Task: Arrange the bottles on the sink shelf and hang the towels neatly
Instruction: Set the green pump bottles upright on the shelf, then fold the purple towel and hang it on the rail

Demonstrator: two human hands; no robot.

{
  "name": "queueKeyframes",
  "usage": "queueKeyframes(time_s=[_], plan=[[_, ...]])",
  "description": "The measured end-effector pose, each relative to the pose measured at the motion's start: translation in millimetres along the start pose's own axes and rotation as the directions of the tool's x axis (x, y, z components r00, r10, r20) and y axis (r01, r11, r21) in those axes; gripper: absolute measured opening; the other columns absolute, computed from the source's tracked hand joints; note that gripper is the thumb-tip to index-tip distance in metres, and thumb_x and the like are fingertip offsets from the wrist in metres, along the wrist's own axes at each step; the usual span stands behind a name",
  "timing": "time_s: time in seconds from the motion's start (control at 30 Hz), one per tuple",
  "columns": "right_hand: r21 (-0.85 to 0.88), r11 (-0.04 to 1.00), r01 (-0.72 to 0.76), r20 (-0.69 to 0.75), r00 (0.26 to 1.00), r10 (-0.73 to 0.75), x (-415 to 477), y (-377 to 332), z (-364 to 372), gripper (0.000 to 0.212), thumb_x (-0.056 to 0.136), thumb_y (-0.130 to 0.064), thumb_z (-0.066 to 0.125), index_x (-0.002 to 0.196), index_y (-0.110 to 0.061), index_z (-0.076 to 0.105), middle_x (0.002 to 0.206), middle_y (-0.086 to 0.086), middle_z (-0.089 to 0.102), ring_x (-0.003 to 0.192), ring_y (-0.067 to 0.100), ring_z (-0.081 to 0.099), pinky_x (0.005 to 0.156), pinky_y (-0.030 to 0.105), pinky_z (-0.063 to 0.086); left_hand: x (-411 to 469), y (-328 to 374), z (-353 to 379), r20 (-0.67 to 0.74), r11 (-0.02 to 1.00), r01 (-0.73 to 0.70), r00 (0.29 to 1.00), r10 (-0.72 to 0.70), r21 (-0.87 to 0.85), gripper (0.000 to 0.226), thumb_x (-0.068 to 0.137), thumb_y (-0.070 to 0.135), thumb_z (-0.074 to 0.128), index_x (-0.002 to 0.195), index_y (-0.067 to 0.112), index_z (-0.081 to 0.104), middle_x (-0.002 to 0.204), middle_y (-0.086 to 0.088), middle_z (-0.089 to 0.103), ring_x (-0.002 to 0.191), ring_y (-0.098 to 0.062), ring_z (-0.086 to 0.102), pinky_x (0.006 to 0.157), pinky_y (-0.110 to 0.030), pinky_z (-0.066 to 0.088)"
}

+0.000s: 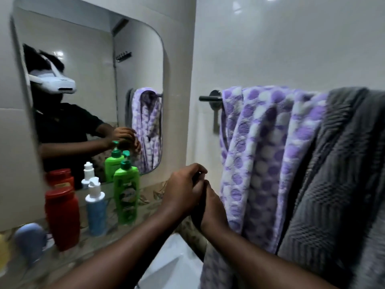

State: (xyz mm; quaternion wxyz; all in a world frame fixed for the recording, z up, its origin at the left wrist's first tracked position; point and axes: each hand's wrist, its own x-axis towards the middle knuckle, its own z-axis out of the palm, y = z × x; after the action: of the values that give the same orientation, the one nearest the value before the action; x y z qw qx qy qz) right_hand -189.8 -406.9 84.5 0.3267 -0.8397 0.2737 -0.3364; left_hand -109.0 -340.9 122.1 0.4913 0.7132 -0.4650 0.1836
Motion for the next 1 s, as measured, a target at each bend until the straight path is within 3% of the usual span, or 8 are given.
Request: queueKeyframes(time_s=[0.13, 0.27, 0.43, 0.5, 0.57, 0.73, 0.87, 1.0], plan=[[0.032, 0.999, -0.029, 0.021, 0.999, 0.028, -21, 5, -52, 0.044, 0.093, 0.005, 0.058, 0.135, -0.009, 0.055, 0.116, -0.003, 0.056, 0.117, 0.023, 0.060, 0.070, -0.005, 0.036, 19, 51, 25, 0.125, 0.951, 0.072, 0.992, -0.035, -0.300, 0.046, 0.090, 0.055, 0.057, 0.125, 0.026, 0.064, 0.105, 0.006, 0.074, 0.090, -0.004, 0.070, 0.084, -0.033, 0.058], [-0.090, 0.989, 0.114, -0.027, 0.993, -0.117, -35, 0, -73, 0.043, 0.094, 0.002, 0.053, 0.136, -0.009, 0.056, 0.121, -0.003, 0.064, 0.097, 0.007, 0.058, 0.080, 0.014, 0.050, 38, 90, 36, 0.182, 0.809, 0.233, 0.970, -0.159, -0.540, 0.071, 0.088, 0.068, 0.058, 0.145, 0.028, 0.044, 0.138, 0.006, 0.061, 0.125, -0.010, 0.060, 0.109, -0.036, 0.047], [-0.034, 0.998, 0.048, -0.137, 0.989, -0.052, -69, 1, -114, 0.016, 0.084, -0.028, 0.063, 0.100, -0.024, 0.066, 0.096, -0.009, 0.074, 0.094, 0.018, 0.069, 0.080, 0.029, 0.051, 40, 133, 39, 0.035, 0.693, 0.249, 0.951, -0.308, -0.676, 0.037, 0.098, 0.045, 0.063, 0.120, 0.016, 0.056, 0.107, 0.004, 0.071, 0.095, -0.016, 0.067, 0.085, -0.035, 0.054], [-0.021, 0.999, 0.025, -0.152, 0.988, -0.028, -82, 2, -129, 0.028, 0.074, -0.042, 0.053, 0.095, -0.025, 0.059, 0.092, -0.007, 0.075, 0.091, 0.018, 0.070, 0.079, 0.034, 0.055, 37, 137, 35, -0.036, 0.692, 0.245, 0.930, -0.365, -0.679, 0.033, 0.099, 0.042, 0.063, 0.111, 0.012, 0.055, 0.094, 0.002, 0.066, 0.087, -0.021, 0.063, 0.074, -0.033, 0.049], [0.012, 0.999, 0.042, -0.226, 0.973, -0.038, -88, 0, -139, 0.039, 0.067, -0.048, 0.044, 0.097, -0.027, 0.055, 0.087, -0.006, 0.074, 0.084, 0.020, 0.070, 0.075, 0.041, 0.057, 29, 140, 30, -0.136, 0.802, 0.227, 0.925, -0.355, -0.552, 0.033, 0.098, 0.043, 0.062, 0.108, 0.013, 0.054, 0.098, -0.002, 0.065, 0.092, -0.027, 0.063, 0.078, -0.038, 0.050], [0.076, 0.988, 0.137, -0.486, 0.870, -0.084, -87, -29, -161, 0.005, 0.085, -0.030, 0.061, 0.090, -0.028, 0.060, 0.080, -0.009, 0.071, 0.078, 0.014, 0.067, 0.076, 0.040, 0.055, -12, 169, 21, -0.232, 0.928, 0.174, 0.938, -0.259, -0.330, 0.038, 0.097, 0.034, 0.061, 0.125, 0.012, 0.051, 0.125, -0.009, 0.055, 0.112, -0.031, 0.055, 0.088, -0.040, 0.045], [0.101, 0.976, 0.191, -0.607, 0.790, -0.092, -82, -57, -171, 0.027, 0.082, -0.052, 0.056, 0.093, -0.028, 0.062, 0.090, -0.009, 0.070, 0.084, 0.012, 0.067, 0.080, 0.040, 0.056, -43, 177, 25, -0.123, 0.877, 0.115, 0.974, -0.193, -0.467, 0.053, 0.099, 0.032, 0.061, 0.145, 0.014, 0.043, 0.143, -0.007, 0.049, 0.129, -0.023, 0.053, 0.099, -0.038, 0.049], [0.028, 0.996, 0.086, -0.584, 0.810, -0.054, -85, -67, -180, 0.053, 0.068, -0.069, 0.061, 0.101, -0.028, 0.062, 0.099, -0.005, 0.065, 0.087, 0.013, 0.064, 0.082, 0.038, 0.056, -62, 180, 27, -0.083, 0.785, 0.022, 0.992, -0.093, -0.619, 0.050, 0.094, 0.034, 0.060, 0.140, 0.022, 0.046, 0.132, 0.000, 0.056, 0.112, -0.002, 0.057, 0.085, -0.007, 0.043]])
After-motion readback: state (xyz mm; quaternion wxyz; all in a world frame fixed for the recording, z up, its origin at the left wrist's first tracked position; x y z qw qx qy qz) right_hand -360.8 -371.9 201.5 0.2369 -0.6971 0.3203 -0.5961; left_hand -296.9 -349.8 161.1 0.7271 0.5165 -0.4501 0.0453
